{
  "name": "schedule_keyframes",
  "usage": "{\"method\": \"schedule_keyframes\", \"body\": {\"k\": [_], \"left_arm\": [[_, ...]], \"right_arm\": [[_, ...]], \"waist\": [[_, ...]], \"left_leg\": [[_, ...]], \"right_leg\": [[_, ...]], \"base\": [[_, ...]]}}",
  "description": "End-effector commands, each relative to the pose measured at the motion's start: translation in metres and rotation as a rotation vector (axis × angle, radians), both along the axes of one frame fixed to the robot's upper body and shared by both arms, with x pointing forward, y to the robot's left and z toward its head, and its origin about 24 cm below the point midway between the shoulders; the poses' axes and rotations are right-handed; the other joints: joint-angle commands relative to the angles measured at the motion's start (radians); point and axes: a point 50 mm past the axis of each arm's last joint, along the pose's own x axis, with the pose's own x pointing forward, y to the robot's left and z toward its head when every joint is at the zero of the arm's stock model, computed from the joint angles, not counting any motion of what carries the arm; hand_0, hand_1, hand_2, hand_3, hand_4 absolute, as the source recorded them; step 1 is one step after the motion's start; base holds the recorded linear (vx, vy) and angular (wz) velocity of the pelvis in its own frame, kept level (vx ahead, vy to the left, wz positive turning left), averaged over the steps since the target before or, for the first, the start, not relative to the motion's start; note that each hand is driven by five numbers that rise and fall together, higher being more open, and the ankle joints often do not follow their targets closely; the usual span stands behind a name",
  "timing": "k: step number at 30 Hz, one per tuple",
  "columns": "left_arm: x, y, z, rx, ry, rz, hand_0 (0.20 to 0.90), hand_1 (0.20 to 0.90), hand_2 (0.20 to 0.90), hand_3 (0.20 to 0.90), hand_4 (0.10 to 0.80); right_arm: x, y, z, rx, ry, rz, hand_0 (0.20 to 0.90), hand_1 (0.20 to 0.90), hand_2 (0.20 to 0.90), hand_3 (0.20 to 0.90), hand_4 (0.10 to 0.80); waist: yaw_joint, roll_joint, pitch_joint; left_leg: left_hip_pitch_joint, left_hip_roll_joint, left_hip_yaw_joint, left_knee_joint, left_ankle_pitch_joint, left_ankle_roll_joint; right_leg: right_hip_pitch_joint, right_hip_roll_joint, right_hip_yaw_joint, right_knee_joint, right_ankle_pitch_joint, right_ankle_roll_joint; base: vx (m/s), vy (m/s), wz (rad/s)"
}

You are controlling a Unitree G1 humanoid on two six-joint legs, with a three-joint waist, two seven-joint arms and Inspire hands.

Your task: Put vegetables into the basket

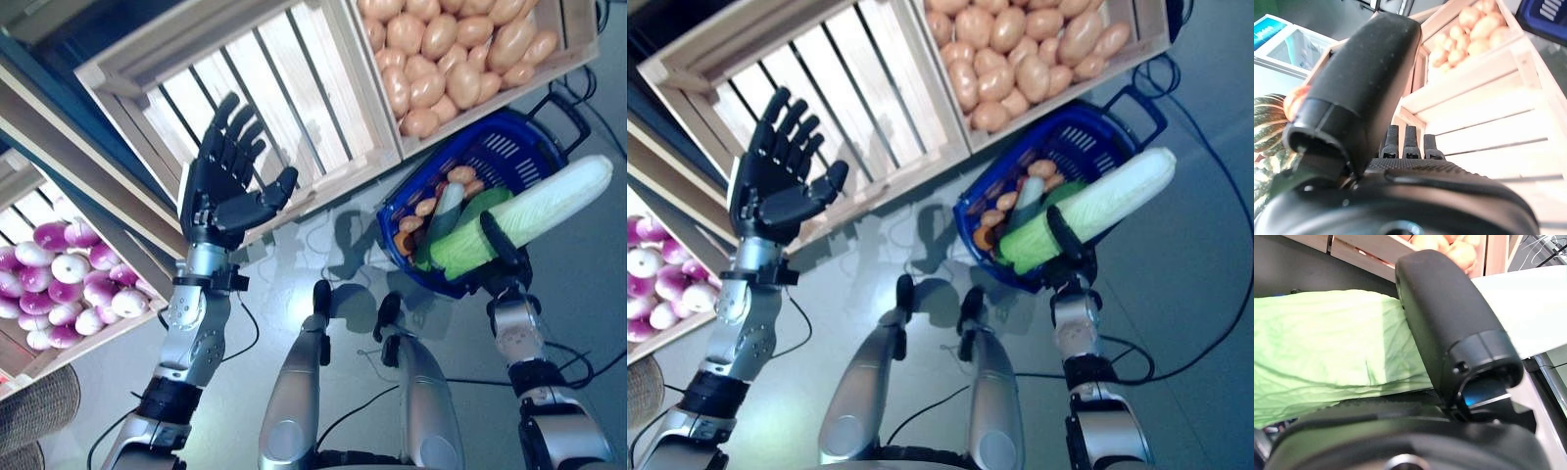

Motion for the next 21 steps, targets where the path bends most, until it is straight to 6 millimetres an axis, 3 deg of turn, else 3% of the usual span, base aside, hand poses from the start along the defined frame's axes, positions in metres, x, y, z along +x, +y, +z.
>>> {"method": "schedule_keyframes", "body": {"k": [1, 13, 17, 18, 19, 20, 21], "left_arm": [[-0.014, -0.004, 0.053, 0.024, -0.300, -0.001, 0.900, 0.900, 0.900, 0.900, 0.800], [-0.011, -0.019, 0.062, -0.009, -0.328, -0.091, 0.900, 0.900, 0.900, 0.900, 0.800], [-0.009, -0.017, 0.060, -0.001, -0.312, -0.084, 0.900, 0.900, 0.900, 0.900, 0.800], [-0.010, -0.016, 0.060, 0.004, -0.304, -0.080, 0.900, 0.900, 0.900, 0.900, 0.800], [-0.010, -0.014, 0.060, 0.010, -0.299, -0.078, 0.900, 0.900, 0.900, 0.900, 0.800], [-0.010, -0.013, 0.059, 0.015, -0.297, -0.076, 0.900, 0.900, 0.900, 0.900, 0.800], [-0.010, -0.013, 0.058, 0.016, -0.292, -0.075, 0.900, 0.900, 0.900, 0.900, 0.800]], "right_arm": [[0.007, -0.024, 0.053, -0.058, -0.212, -0.046, 0.300, 0.300, 0.300, 0.300, 0.400], [0.027, -0.034, 0.096, 0.001, -0.270, -0.114, 0.300, 0.300, 0.300, 0.300, 0.400], [0.029, -0.035, 0.100, -0.011, -0.246, -0.126, 0.300, 0.300, 0.300, 0.300, 0.400], [0.029, -0.036, 0.102, 0.011, -0.242, -0.140, 0.333, 0.333, 0.333, 0.333, 0.422], [0.029, -0.037, 0.102, 0.016, -0.229, -0.146, 0.408, 0.408, 0.408, 0.408, 0.472], [0.029, -0.037, 0.101, 0.016, -0.217, -0.156, 0.524, 0.524, 0.524, 0.524, 0.549], [0.029, -0.038, 0.100, 0.014, -0.203, -0.163, 0.724, 0.724, 0.724, 0.724, 0.682]], "waist": [[-0.006, 0.009, -0.002], [0.014, 0.043, -0.002], [0.018, 0.044, -0.002], [0.022, 0.043, -0.002], [0.024, 0.042, -0.002], [0.026, 0.041, -0.002], [0.026, 0.040, -0.002]], "left_leg": [[-0.079, -0.036, 0.018, 0.100, -0.096, -0.022], [-0.347, -0.047, -0.012, 0.291, -0.130, -0.004], [-0.396, -0.049, -0.012, 0.320, -0.134, 0.000], [-0.408, -0.051, -0.013, 0.326, -0.132, 0.001], [-0.422, -0.052, -0.015, 0.337, -0.134, 0.000], [-0.433, -0.053, -0.016, 0.346, -0.136, 0.000], [-0.422, -0.056, -0.022, 0.356, -0.159, -0.005]], "right_leg": [[-0.013, -0.008, -0.005, -0.010, 0.021, 0.023], [-0.284, -0.033, 0.027, 0.201, -0.001, 0.002], [-0.337, -0.038, 0.024, 0.253, -0.003, 0.000], [-0.349, -0.037, 0.023, 0.262, -0.001, 0.002], [-0.361, -0.039, 0.022, 0.273, 0.001, 0.003], [-0.370, -0.040, 0.020, 0.280, 0.002, 0.003], [-0.361, -0.037, 0.029, 0.289, -0.015, 0.012]], "base": [[0.009, -0.022, 0.06], [0.026, -0.025, 0.07], [0.049, -0.033, 0.04], [0.053, -0.070, 0.05], [0.060, -0.085, 0.05], [0.117, -0.070, 0.04], [0.049, -0.048, 0.05]]}}
